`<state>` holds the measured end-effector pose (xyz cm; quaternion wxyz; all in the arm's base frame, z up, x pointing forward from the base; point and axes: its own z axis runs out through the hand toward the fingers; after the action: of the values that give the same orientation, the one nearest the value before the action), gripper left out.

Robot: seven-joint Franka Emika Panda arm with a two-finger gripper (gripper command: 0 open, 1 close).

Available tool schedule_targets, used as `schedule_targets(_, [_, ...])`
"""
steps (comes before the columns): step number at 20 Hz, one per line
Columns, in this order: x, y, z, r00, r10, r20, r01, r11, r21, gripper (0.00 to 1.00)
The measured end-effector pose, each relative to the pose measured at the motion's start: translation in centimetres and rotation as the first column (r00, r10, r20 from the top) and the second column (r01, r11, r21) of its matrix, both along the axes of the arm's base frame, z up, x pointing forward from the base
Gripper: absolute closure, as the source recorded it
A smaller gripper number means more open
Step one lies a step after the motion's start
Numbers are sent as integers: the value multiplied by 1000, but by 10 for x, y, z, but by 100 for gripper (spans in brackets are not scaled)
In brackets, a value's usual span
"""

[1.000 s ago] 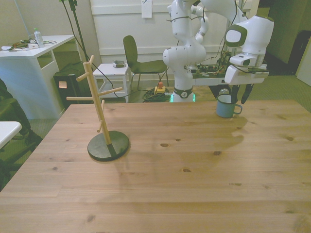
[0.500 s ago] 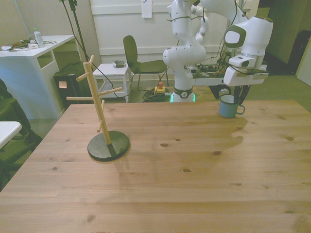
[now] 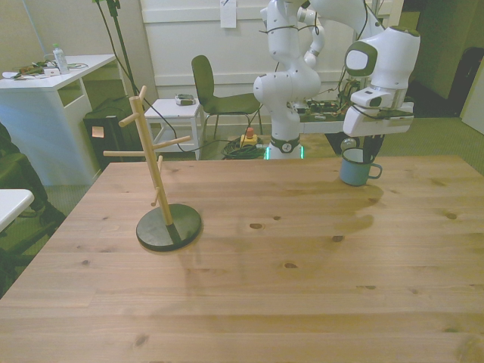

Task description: Hang the mug

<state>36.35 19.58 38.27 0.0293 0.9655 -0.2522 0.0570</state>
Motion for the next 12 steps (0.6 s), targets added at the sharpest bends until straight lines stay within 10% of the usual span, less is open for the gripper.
schedule_targets(12, [24,-132,27,931,-365,-11,364,922,129,100])
